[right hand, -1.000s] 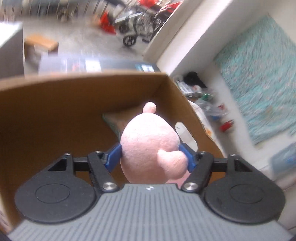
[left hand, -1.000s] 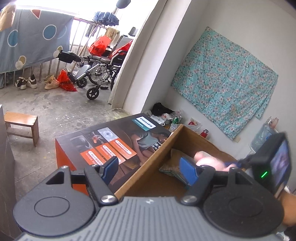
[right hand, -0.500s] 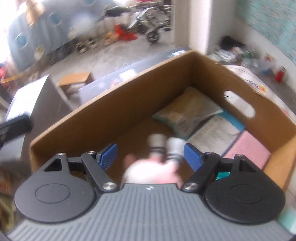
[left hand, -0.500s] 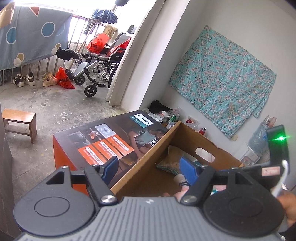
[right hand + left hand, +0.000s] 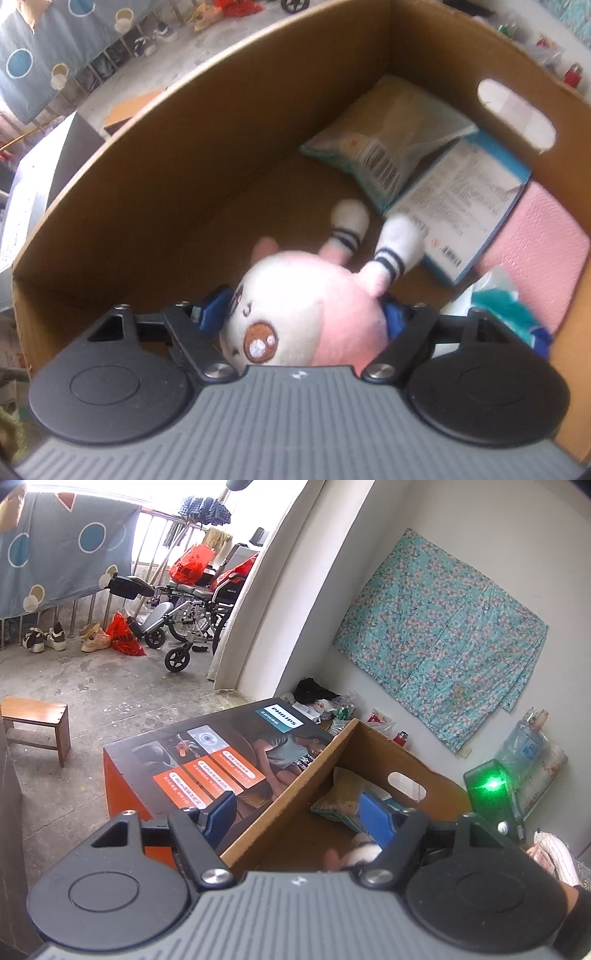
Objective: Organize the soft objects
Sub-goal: 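Move the right tool back over the bedsheet to the blue towel bundle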
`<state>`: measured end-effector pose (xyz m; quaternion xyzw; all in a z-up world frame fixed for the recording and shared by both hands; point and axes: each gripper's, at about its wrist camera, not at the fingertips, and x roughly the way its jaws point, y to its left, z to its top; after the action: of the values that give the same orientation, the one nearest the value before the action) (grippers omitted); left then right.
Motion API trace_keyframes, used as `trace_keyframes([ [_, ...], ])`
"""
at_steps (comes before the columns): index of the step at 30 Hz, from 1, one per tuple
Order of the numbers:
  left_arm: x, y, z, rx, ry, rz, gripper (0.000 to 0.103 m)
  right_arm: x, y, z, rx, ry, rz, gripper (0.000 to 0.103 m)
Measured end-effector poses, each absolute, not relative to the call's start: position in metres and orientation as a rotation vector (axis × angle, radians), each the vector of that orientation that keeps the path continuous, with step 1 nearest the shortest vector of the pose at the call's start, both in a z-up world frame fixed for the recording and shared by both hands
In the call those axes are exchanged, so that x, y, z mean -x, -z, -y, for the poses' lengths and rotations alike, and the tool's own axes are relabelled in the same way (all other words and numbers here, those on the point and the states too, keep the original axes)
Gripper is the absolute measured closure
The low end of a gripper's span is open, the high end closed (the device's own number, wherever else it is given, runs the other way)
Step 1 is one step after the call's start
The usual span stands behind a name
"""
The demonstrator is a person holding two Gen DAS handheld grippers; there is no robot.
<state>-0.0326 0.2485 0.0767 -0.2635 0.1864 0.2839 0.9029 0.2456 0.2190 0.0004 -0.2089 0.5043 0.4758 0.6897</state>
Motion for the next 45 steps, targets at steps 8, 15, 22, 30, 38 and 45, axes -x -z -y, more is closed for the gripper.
trace_keyframes([
  [8,0.034,-0.077,-0.249,0.549,-0.579,-0.39,0.029,-0.251,-0.006,-0.209,0.343,-1.026,-1.044,0.022],
  [15,0.036,-0.079,-0.246,0.542,-0.575,-0.387,0.029,-0.25,-0.019,-0.198,0.35,-0.975,-1.007,0.019],
  [22,0.036,-0.084,-0.238,0.53,-0.583,-0.373,0.029,-0.254,-0.04,-0.166,0.19,-0.966,-0.989,0.049],
  [30,0.037,-0.091,-0.22,0.509,-0.571,-0.37,0.028,-0.254,-0.039,-0.158,0.155,-0.938,-1.0,0.048],
  [38,0.03,-0.106,-0.191,0.448,-0.509,-0.362,0.022,-0.249,-0.07,-0.089,-0.109,-0.985,-0.953,0.046],
  [45,-0.012,-0.109,-0.137,0.35,-0.338,-0.418,0.018,-0.224,-0.082,0.031,-0.281,-0.909,-0.863,0.039],
])
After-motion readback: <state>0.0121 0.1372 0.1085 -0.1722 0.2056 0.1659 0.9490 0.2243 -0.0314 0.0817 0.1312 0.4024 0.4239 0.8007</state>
